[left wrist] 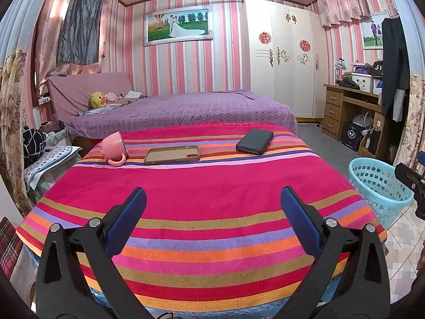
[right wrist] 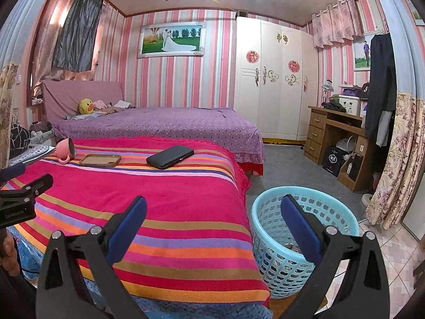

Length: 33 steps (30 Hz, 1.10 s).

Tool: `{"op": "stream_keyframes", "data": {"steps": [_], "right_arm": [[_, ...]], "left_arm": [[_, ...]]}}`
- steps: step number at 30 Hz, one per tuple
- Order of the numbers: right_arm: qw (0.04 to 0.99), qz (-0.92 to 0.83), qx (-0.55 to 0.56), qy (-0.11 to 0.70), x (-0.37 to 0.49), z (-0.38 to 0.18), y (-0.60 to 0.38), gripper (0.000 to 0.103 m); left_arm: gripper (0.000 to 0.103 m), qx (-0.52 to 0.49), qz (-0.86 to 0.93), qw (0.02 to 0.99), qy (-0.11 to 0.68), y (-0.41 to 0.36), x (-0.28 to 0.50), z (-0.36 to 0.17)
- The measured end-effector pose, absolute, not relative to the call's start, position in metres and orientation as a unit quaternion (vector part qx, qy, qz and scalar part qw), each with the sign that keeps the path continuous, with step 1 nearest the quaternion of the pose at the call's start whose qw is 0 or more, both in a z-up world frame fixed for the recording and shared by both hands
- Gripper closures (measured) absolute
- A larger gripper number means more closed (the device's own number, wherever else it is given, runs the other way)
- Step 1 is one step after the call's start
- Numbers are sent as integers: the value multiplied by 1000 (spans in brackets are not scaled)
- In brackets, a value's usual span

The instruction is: Collect trash

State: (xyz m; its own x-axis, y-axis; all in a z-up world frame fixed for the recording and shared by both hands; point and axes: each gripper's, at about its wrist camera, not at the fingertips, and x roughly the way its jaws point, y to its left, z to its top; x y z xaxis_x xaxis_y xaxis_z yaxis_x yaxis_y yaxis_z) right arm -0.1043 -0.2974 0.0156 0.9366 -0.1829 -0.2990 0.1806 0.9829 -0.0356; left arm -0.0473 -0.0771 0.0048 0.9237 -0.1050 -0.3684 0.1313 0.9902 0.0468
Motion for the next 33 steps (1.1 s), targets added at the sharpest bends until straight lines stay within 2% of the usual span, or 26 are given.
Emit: {"op": "stream_keyframes", "data": {"steps": [33], "right_arm": [[984, -93, -5, 152, -105, 17, -298, 5]], "left_arm": [[5, 34, -61, 981, 183, -75, -49, 11]]}}
